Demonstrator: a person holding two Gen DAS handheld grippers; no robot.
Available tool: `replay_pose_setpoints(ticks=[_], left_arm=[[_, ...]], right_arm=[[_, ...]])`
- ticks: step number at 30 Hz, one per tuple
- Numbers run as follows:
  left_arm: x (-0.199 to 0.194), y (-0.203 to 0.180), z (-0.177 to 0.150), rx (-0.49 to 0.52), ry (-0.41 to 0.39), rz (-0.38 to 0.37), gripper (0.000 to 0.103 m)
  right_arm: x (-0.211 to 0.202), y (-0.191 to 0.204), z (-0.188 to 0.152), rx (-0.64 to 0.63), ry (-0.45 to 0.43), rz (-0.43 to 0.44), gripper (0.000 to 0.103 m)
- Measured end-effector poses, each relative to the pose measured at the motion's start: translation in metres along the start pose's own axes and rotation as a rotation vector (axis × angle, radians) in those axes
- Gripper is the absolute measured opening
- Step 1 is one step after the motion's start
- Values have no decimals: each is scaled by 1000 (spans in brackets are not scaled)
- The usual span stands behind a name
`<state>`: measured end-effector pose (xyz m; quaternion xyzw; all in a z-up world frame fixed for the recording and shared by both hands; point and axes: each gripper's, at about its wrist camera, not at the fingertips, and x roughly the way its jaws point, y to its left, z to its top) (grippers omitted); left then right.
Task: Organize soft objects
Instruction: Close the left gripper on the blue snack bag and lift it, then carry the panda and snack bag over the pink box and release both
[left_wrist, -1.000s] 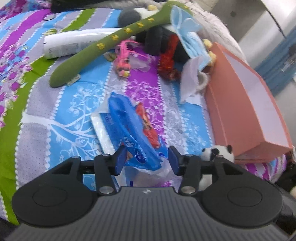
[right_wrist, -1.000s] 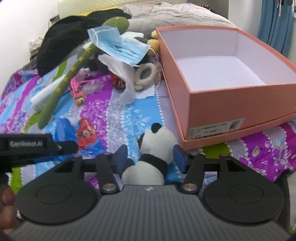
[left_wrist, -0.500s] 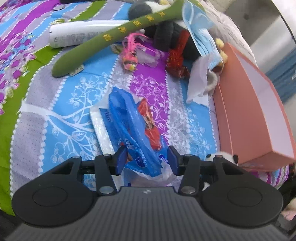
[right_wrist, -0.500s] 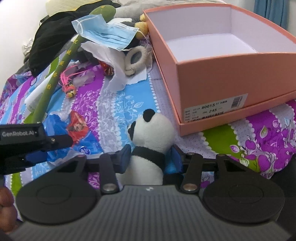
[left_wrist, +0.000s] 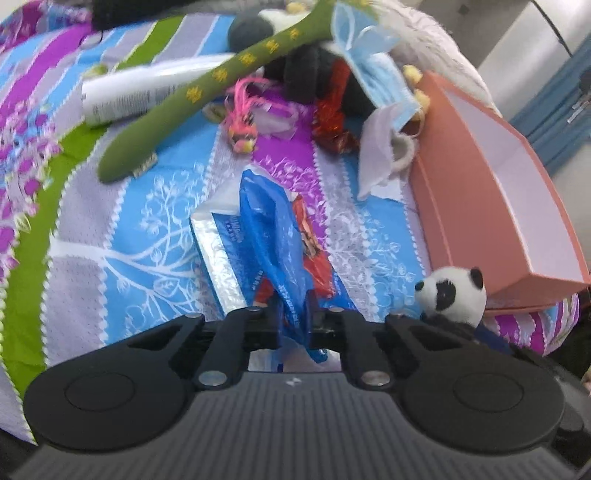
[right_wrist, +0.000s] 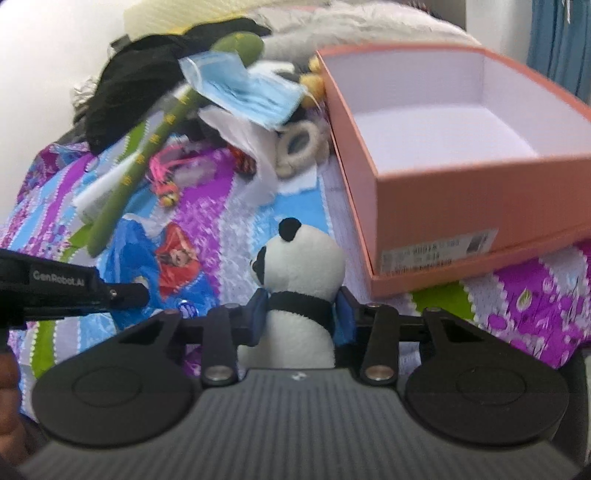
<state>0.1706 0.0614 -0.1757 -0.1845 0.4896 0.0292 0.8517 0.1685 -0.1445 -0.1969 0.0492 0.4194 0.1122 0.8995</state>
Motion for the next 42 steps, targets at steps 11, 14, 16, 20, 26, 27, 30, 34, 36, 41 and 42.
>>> replay_pose_setpoints(ticks=[11,14,16,20,26,27,30,34,36,41,42], left_arm=[[-66,-35,19,118,-127,-30,11],[-84,-47,27,139,-171,-44,11],[-95,-56,33,166,-211,-47,11],[-112,-71,44,195,-263,-65,11],[-125,-96,61,227,-311,-105,11],[-126,-101,65,231,-317,-113,11],[-126,-118,76,256,-338,-136,11],[-114,-141,87,273,-332,-176,11],[-102,-154,94,290,-306,-197,11],[-60,-185,107,304,-229,-225,11],[-51,-191,109,309,-211,-227,11]], right_arm=[[-47,7,33,-78,-149,93,43],[-62,5,47,-92,-203,102,43],[-72,3,59,-100,-244,99,43],[-89,-2,80,-117,-317,101,43],[-110,-18,106,-115,-404,79,43],[-113,-21,110,-116,-415,71,43],[-121,-34,121,-118,-445,50,43],[-125,-52,135,-124,-471,-2,43],[-123,-63,140,-113,-466,-28,43],[-103,-94,148,-68,-400,-68,43],[-97,-101,149,-53,-382,-78,43]])
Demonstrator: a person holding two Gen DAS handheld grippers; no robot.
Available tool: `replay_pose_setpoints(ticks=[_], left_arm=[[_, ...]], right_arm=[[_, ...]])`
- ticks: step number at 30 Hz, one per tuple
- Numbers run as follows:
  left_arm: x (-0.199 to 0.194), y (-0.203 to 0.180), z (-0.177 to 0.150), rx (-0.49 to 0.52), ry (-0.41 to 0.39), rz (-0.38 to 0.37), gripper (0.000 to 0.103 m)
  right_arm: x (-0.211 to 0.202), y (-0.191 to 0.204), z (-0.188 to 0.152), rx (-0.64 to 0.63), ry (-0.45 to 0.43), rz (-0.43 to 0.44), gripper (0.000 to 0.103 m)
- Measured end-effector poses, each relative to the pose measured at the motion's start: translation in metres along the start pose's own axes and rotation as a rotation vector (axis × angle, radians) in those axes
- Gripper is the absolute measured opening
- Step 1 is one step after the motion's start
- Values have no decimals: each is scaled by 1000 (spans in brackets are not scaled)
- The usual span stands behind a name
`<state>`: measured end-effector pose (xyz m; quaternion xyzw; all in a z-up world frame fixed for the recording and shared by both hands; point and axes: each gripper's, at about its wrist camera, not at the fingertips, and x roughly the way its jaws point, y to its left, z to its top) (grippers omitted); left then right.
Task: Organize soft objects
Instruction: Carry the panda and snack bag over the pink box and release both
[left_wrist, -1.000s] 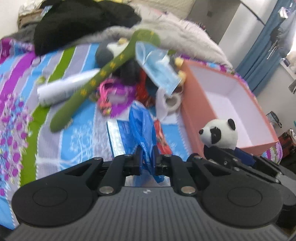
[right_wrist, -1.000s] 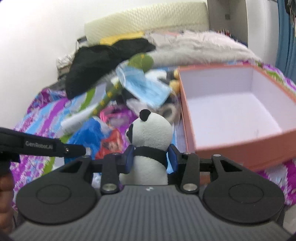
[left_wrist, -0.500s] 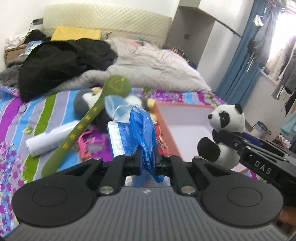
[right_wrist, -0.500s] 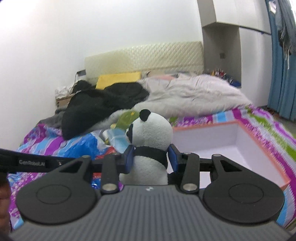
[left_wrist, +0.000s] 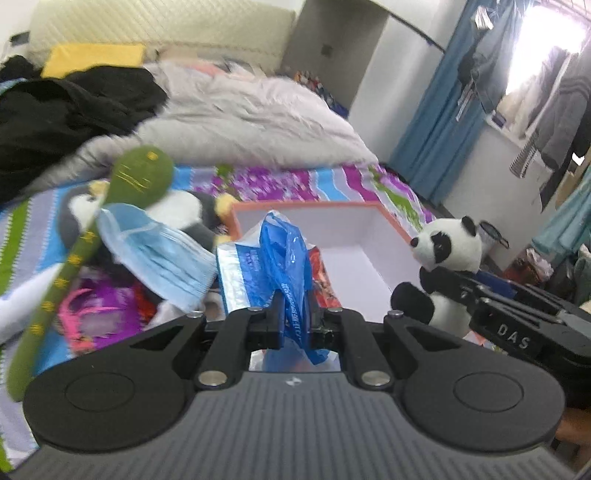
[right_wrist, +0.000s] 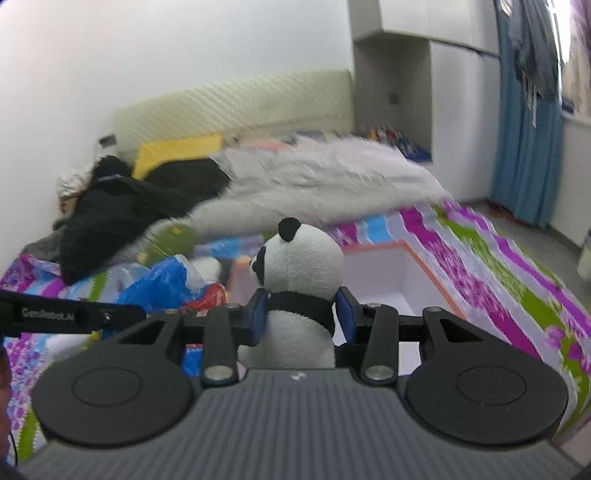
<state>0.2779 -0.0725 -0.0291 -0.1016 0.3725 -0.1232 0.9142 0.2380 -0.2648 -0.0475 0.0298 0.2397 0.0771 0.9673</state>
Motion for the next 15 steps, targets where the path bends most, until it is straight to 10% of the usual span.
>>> replay_pose_setpoints(ticks=[15], left_arm=[[130,-27,4,12,269,-30,11]], right_arm=[[82,-68,-52,62,299,-126,43]])
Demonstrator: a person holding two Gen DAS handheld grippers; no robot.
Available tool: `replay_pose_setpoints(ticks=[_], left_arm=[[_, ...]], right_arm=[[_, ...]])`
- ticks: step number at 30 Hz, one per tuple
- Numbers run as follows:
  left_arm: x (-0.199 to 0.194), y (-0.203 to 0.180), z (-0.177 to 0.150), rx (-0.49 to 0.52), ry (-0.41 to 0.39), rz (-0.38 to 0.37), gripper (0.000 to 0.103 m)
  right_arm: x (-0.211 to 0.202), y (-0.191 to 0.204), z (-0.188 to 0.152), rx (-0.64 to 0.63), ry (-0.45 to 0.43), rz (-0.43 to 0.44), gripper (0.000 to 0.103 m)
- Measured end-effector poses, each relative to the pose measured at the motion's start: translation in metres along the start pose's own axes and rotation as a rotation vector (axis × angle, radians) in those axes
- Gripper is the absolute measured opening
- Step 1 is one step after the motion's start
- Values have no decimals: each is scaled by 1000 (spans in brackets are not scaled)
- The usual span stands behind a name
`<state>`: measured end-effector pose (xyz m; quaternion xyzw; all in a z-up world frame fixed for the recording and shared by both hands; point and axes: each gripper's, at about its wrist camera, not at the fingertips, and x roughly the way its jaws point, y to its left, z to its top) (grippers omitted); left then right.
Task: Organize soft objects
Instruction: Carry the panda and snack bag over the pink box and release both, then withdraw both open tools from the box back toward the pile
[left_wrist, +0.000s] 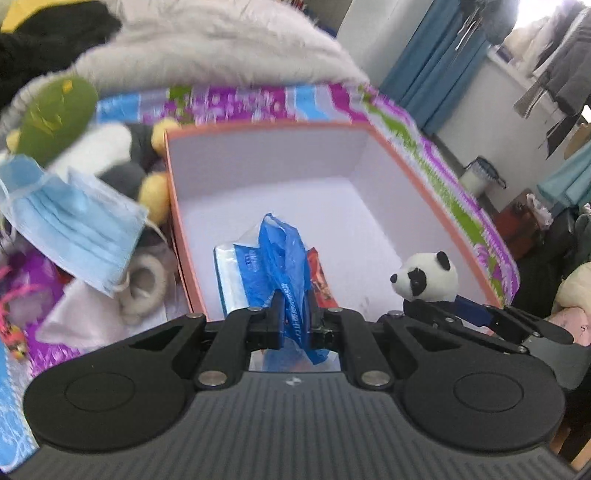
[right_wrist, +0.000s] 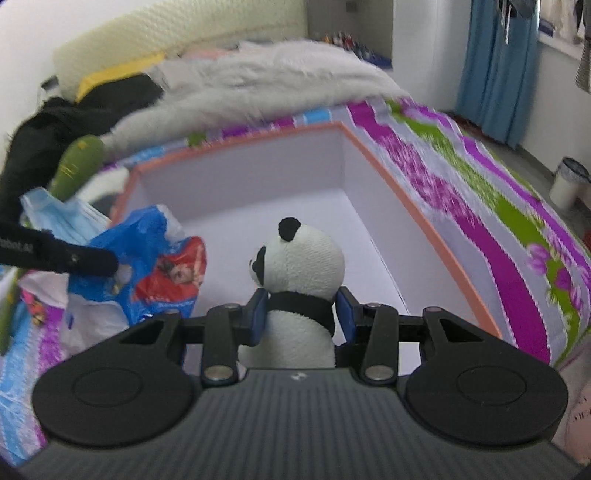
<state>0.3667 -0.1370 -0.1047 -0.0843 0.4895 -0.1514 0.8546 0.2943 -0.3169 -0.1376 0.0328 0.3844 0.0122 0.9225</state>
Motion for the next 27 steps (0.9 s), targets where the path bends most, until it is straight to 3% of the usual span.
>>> replay_pose_setpoints(ticks=[8,9,11,18,27], left_arm=[[20,4,-4,-19,43,5,13],[20,4,-4,-15,44,10,16],[20,4,-3,-3,54,17,38],[-10,-1,-9,38,-41,13,41],[-69,-9,-25,140,-216,38,41]], right_arm=[[16,-6,-13,3,59,-3,45],[17,-7,-12,6,59,-1,46],[16,-7,-12,11,55,-2,50],[2,-10,-5,29,7,13,54],[-52,9,3,-5,-176,70,54]])
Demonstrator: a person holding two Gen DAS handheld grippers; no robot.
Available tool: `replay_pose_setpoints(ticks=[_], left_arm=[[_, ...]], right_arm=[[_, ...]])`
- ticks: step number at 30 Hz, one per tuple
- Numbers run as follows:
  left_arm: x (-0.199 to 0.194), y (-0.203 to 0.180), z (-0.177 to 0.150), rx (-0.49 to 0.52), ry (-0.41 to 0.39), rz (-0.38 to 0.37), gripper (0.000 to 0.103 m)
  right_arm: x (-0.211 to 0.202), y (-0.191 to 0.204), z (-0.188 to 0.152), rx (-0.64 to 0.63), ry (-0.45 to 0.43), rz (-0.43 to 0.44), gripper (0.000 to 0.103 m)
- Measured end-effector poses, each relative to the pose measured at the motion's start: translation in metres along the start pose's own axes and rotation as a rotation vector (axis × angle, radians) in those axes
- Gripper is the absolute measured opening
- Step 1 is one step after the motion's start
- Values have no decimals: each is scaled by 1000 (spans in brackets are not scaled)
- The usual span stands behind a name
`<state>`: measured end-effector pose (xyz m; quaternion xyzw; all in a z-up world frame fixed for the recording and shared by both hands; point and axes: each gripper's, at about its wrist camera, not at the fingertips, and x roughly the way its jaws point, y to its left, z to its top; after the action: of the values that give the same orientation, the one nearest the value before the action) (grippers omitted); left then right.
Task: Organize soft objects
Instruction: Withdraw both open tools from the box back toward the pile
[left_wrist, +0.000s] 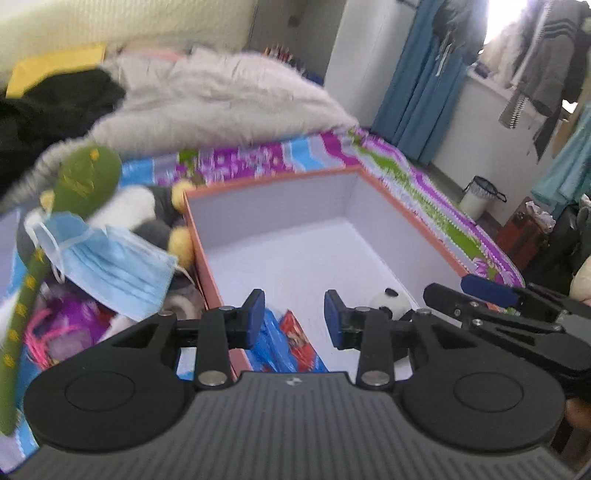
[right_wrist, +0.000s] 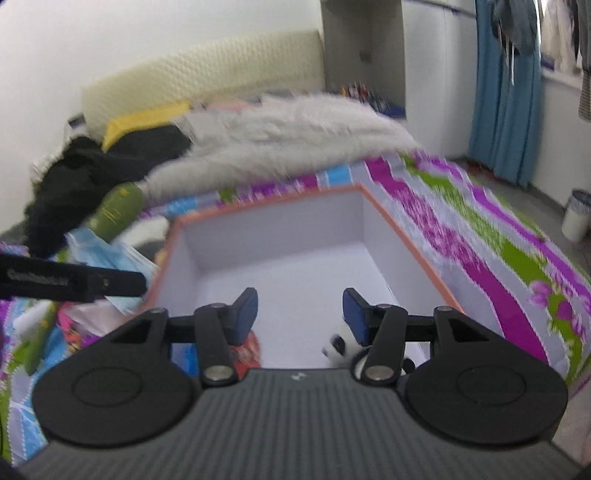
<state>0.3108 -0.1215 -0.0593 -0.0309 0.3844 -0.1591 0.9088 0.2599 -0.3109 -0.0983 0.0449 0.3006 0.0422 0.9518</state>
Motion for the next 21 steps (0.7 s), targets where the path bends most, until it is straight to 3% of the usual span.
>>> replay_pose_setpoints(ticks=[5,21], left_arm=[[-25,4,-17,40,-63,47,41],[-86,51,-71,-40,-131,136,41]], right_arm=[[-21,17,-3,10,-66,53,54],[-51,69,-35,-64,-108,120,54]])
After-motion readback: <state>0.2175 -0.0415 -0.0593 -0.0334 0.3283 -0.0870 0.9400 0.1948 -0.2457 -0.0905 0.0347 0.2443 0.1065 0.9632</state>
